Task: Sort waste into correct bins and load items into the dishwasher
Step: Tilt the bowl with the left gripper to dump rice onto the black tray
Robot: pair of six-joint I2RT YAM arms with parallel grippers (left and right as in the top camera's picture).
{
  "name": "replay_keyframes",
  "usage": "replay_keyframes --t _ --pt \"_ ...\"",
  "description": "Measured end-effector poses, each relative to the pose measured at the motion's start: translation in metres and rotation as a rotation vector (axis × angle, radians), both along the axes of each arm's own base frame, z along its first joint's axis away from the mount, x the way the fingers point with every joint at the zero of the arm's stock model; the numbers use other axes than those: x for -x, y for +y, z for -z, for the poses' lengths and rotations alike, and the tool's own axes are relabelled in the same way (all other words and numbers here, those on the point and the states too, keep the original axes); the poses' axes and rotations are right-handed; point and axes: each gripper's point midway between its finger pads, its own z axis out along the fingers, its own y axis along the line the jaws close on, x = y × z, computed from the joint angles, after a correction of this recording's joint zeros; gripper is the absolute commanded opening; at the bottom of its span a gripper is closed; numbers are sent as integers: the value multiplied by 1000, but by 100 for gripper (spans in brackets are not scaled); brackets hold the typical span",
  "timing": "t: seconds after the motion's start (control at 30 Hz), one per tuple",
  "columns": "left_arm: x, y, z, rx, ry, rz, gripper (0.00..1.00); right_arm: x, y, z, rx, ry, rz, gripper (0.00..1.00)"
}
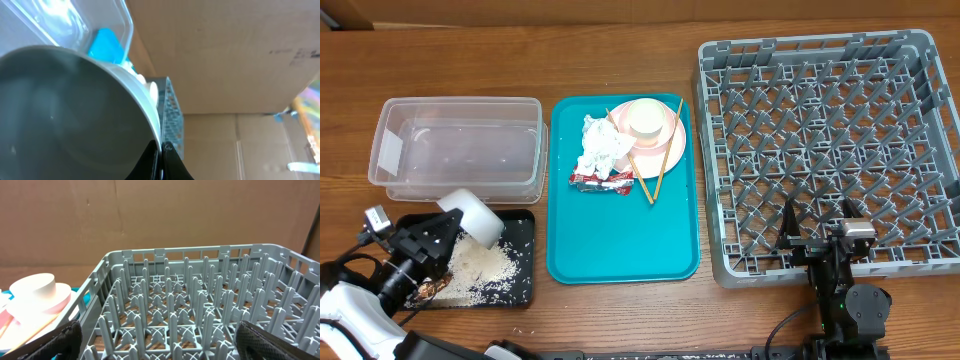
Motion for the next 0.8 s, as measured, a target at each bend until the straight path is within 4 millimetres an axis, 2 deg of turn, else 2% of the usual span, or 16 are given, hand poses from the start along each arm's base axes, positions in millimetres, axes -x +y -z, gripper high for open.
replay_keyframes --t 0.23,0.53,0.67,0.8 --pt "1 2 8 -1 37 0 4 0 0 0 0 1 0 100" --pt "3 -4 6 44 57 6 4 0 0 0 0 1 0 100" --pt "-1 -19 10 31 78 71 4 0 0 0 0 0 0 100" --pt "-6 -47 13 13 97 192 4 0 0 0 0 1 0 100"
